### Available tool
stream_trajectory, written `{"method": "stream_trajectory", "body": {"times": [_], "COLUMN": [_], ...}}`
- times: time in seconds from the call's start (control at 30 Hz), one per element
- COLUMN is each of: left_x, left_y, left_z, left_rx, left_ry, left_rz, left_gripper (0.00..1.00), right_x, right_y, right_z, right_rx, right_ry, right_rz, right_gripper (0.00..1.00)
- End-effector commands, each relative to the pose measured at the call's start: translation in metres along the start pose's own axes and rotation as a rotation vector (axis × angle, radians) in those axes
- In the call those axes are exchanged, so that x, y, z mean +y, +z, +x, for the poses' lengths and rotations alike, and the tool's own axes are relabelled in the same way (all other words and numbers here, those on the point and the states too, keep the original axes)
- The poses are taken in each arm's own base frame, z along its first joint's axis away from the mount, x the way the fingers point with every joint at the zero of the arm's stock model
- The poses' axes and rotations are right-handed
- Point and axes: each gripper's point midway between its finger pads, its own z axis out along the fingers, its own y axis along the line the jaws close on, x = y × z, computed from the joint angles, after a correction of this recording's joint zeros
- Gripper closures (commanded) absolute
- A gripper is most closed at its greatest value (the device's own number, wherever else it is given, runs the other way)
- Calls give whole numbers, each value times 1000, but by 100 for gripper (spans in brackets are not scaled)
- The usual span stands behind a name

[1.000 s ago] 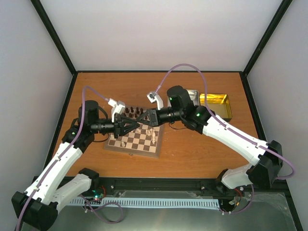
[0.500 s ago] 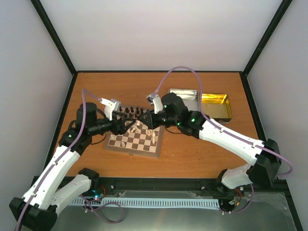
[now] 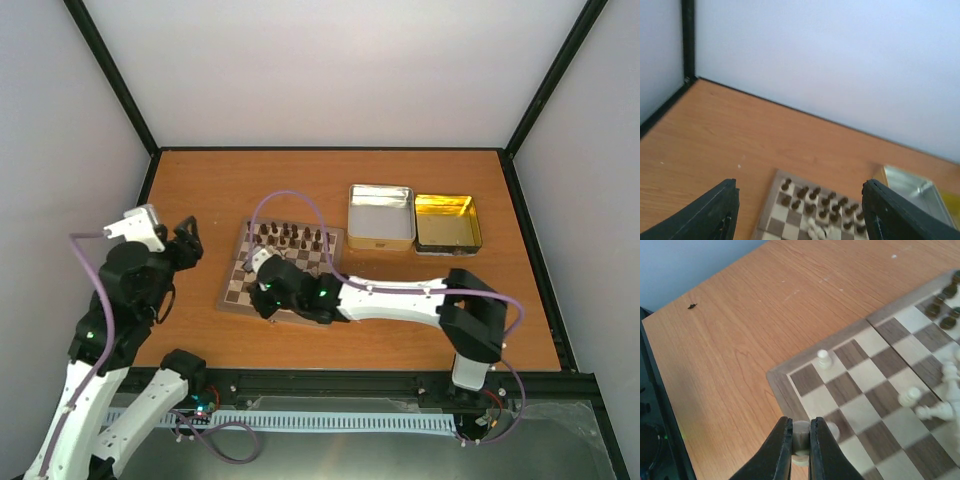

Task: Set up the chess pieces on the board
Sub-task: Place the chess piece on the chessboard.

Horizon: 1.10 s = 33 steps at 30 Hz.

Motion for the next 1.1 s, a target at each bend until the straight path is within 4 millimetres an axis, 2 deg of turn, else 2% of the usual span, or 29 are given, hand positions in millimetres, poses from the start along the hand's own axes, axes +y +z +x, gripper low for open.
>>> {"method": "stream_trajectory", "body": {"times": [0.0,0.23,0.43,0.6,1.07], "left_x": [23,21,20,18,20], "left_y": [-22,-22,-15,-10,1], "left_z": [-34,-35,-27,-22,-9], "left_rx": [-107,-90,-62,-45,-13], "left_ry": [-75,-65,-57,-52,-34], "left_rz": [-140,-141,-139,-130,-143], "left_gripper": [32,31,31,31,31], "right_x": [23,25,22,16,5], "right_y": [16,57,79,87,99], "right_z": [-36,-18,4,18,32], "right_rx": [-113,-45,11,40,73], "right_ry": [-62,-97,-106,-105,-130], "right_rz": [7,39,42,60,116], "right_gripper": [97,97,96,96,92]}}
